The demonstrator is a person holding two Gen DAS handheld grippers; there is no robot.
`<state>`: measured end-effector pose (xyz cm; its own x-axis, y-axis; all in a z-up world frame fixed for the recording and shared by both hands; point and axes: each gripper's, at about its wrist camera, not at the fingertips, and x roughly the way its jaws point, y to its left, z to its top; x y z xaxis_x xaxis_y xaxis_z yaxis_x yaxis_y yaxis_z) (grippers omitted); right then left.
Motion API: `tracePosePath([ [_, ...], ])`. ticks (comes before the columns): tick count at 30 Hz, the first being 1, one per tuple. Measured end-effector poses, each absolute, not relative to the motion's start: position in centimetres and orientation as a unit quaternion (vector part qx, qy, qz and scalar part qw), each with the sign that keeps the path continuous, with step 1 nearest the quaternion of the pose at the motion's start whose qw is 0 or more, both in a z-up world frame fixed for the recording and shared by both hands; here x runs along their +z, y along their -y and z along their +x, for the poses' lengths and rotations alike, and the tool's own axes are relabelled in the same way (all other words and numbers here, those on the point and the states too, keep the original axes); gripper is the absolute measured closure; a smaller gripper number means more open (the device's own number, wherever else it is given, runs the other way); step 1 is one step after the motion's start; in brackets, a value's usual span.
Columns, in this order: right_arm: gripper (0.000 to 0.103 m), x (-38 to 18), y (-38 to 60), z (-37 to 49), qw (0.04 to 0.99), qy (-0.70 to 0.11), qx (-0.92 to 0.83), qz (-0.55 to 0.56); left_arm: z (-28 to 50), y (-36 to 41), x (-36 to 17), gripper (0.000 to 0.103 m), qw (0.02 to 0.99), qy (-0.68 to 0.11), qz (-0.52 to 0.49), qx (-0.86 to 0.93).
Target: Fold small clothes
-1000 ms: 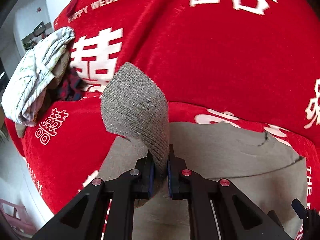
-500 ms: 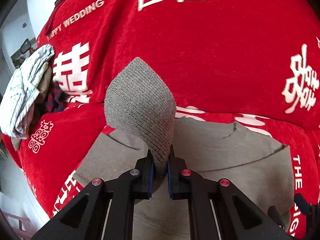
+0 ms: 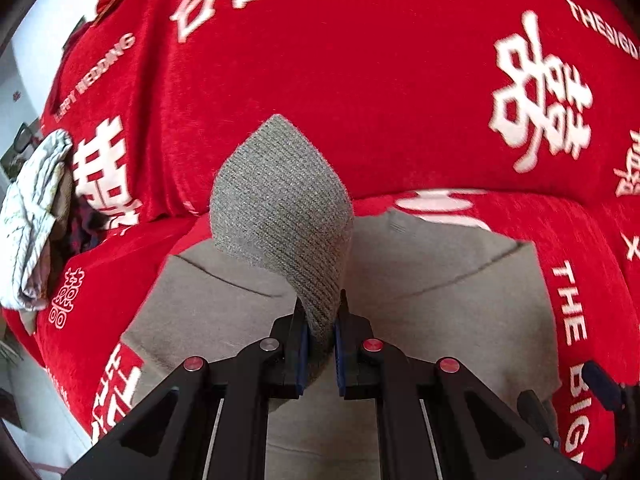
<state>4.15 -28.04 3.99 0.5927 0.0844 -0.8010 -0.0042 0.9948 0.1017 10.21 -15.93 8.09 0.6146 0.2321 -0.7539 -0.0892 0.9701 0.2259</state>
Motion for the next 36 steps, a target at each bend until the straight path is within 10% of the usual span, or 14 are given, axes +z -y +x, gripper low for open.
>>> tracePosePath([
  [19,0.03,2.1,33.2,2.3,0.888,-0.453,-0.006,0.076,10.1,21.1,1.6,0.091,0.868,-0.489,0.081,0.014],
  [20,0.03,2.1,33.4,2.2,0.888,-0.453,-0.007,0.078,10.2,20.9,1.5,0.088,0.868,-0.491,0.075,0.01],
  [22,0.03,1.9,33.8,2.2,0.887,-0.453,-0.008,0.083,10.1,20.5,1.6,0.036,0.867,-0.494,0.059,-0.013],
  [24,0.03,1.8,33.9,2.1,0.887,-0.454,-0.009,0.086,10.1,20.1,1.8,0.006,0.87,-0.491,0.044,-0.019],
  [36,0.029,3.8,33.9,1.9,0.893,-0.432,0.021,0.121,7.3,14.1,4.8,0.006,0.883,-0.457,-0.035,-0.099],
])
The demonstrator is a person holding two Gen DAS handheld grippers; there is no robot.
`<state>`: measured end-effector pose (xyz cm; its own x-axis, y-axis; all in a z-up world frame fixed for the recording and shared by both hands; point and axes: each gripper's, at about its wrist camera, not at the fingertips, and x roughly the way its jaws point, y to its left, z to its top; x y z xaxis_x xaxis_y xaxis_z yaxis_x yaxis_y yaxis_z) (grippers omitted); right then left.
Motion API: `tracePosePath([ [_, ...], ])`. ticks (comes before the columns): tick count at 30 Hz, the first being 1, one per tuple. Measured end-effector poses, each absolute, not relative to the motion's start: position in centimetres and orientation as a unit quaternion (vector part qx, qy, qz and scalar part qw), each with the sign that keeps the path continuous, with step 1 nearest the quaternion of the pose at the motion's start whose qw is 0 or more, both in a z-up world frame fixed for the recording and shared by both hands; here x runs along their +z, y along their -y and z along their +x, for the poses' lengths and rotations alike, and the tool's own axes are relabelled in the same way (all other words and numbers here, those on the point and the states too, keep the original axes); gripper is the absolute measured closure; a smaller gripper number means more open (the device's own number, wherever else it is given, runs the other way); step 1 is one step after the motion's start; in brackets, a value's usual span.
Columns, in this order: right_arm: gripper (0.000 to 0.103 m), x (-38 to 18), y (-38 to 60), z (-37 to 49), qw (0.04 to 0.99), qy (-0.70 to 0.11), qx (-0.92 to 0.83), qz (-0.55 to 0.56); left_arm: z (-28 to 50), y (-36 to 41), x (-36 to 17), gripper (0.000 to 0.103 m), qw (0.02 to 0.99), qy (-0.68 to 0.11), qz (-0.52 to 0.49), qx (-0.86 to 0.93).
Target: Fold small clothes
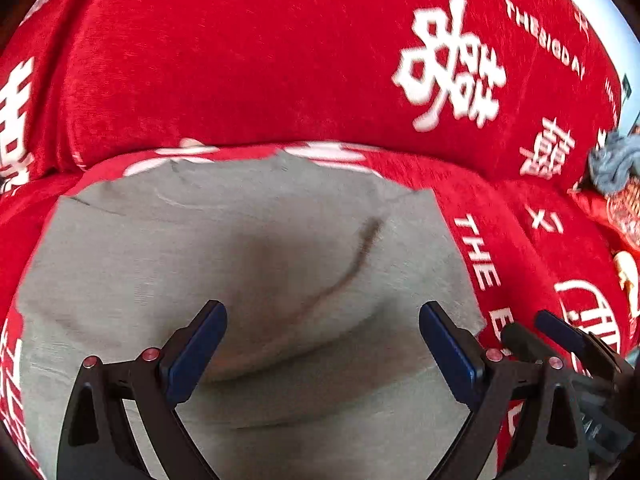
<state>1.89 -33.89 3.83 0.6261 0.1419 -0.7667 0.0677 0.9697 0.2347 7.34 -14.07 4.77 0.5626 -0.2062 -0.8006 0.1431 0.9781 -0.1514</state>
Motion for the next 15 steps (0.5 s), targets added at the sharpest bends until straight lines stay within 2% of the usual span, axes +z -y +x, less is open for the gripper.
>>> tracePosePath([
  [4,0.029,5.2,32.0,4.1,0.89,-0.425,0.055,0.155,8.5,10.5,4.9,0.006,0.888,-0.457,-0.036,-0.04],
  [9,0.029,6.0,27.8,9.4,0.886,-0.447,0.046,0.112,9.2,6.8,3.0,0.006,0.873,-0.485,-0.053,0.017],
  [15,0.03,3.1,21.7,13.6,0.84,-0.53,0.001,-0.115,7.8,5.9,1.5,0.006,0.866,-0.498,-0.029,0.012],
])
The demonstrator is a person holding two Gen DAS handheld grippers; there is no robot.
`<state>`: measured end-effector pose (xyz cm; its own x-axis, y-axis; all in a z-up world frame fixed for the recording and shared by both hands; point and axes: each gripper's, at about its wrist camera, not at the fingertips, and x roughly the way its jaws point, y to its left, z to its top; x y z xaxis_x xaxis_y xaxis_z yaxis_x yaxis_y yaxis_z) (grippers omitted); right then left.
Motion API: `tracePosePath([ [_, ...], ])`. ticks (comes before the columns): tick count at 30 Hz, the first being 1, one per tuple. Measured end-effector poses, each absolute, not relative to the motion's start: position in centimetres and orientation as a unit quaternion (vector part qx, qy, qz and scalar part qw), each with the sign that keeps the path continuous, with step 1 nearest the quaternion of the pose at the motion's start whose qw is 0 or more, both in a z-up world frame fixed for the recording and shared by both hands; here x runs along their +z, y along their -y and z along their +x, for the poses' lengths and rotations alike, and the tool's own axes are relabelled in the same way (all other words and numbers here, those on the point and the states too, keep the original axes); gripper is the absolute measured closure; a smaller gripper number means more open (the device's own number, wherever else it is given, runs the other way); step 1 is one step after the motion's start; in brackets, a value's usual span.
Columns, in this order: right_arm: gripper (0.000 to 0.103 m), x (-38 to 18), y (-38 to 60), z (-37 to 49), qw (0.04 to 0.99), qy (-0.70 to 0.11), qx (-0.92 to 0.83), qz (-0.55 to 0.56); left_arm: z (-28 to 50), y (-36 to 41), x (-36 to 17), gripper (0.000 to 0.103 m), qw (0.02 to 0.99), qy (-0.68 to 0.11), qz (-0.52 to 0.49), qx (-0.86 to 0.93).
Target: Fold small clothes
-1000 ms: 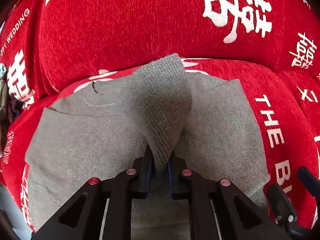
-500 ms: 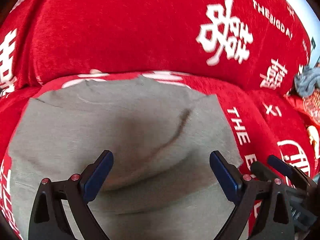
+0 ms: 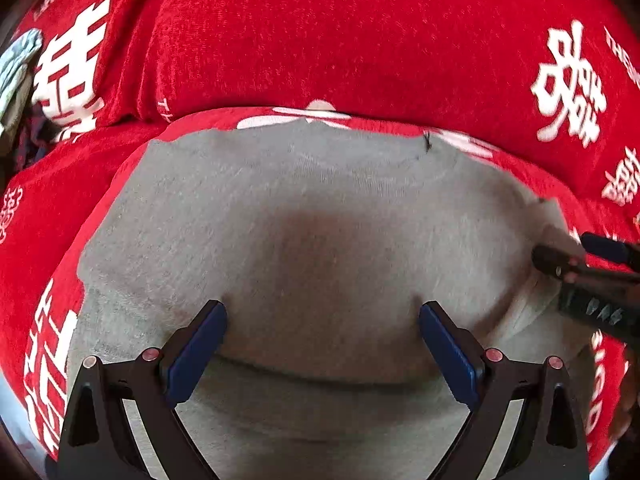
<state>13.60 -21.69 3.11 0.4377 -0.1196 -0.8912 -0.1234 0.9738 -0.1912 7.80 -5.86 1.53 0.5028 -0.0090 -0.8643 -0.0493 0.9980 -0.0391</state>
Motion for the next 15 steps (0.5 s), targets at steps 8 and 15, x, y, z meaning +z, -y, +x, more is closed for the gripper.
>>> tracePosePath([
  [8,0.029,3.6,25.9,4.6,0.846,-0.512,-0.024,-0.144,5.2,5.7,3.1,0.006,0.879,-0.474,0.004,-0.051],
  [15,0.028,6.3,23.7,5.3,0.888,-0.458,0.033,-0.03,7.1,3.5,3.7,0.006,0.88,-0.475,-0.008,-0.008],
])
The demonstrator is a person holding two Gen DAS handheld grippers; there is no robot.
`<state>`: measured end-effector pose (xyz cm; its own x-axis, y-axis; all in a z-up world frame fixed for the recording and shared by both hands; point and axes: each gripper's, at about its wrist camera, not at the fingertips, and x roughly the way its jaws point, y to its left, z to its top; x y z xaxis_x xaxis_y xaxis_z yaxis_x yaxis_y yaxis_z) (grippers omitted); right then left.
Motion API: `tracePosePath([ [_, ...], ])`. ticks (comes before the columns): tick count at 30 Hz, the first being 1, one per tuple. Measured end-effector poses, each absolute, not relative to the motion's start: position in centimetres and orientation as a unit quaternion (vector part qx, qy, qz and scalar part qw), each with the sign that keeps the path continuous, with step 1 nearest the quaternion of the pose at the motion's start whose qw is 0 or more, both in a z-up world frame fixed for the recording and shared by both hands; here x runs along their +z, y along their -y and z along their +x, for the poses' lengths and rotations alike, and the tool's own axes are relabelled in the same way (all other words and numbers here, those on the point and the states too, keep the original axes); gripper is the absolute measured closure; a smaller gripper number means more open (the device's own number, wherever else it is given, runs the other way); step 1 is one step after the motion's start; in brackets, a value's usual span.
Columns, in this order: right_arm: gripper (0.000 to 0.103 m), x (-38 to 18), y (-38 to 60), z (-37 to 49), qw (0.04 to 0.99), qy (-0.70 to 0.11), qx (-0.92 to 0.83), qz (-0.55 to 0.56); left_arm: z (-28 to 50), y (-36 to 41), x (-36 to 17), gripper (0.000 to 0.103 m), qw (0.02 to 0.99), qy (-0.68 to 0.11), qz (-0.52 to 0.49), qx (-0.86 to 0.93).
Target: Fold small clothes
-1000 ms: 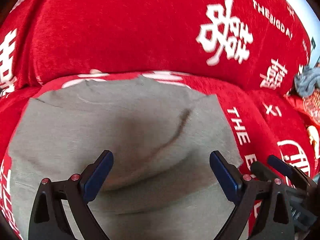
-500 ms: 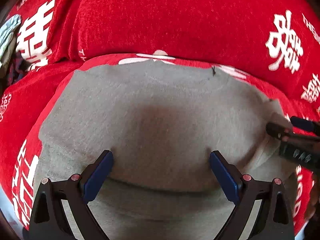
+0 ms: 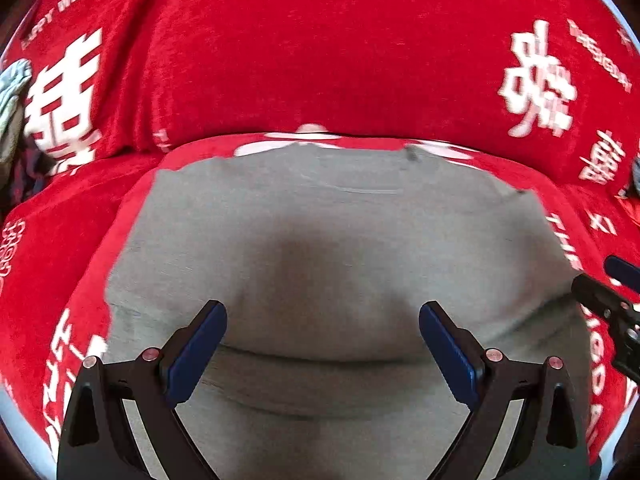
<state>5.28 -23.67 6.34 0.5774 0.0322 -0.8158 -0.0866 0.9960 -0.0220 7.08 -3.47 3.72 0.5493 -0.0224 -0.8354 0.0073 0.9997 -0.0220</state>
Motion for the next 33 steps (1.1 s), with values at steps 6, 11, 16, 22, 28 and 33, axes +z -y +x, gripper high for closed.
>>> tracePosePath([
  [6,0.029,2.3,21.4,8.3,0.863,-0.503,0.04,0.023,7.9,-2.1,1.0,0.006,0.86,-0.508,-0.04,0.031],
  [11,0.028,2.0,21.4,7.8,0.867,-0.498,0.015,0.02,8.8,-3.2,2.1,0.005,0.866,-0.498,-0.05,0.009],
  [16,0.028,2.1,20.8,9.8,0.87,-0.493,0.008,0.027,12.8,-3.0,1.3,0.005,0.849,-0.526,-0.056,0.001],
  [22,0.022,0.5,20.3,12.7,0.874,-0.486,-0.019,-0.001,14.6,-2.0,0.1,0.001,0.84,-0.542,-0.027,0.012],
  [28,0.022,2.6,20.3,10.7,0.876,-0.482,0.007,0.035,10.2,-3.7,3.9,0.001,0.859,-0.507,-0.07,-0.017],
  [33,0.022,1.7,18.7,9.9,0.865,-0.502,0.003,0.005,8.9,-4.7,6.9,0.001,0.872,-0.475,-0.113,-0.029],
])
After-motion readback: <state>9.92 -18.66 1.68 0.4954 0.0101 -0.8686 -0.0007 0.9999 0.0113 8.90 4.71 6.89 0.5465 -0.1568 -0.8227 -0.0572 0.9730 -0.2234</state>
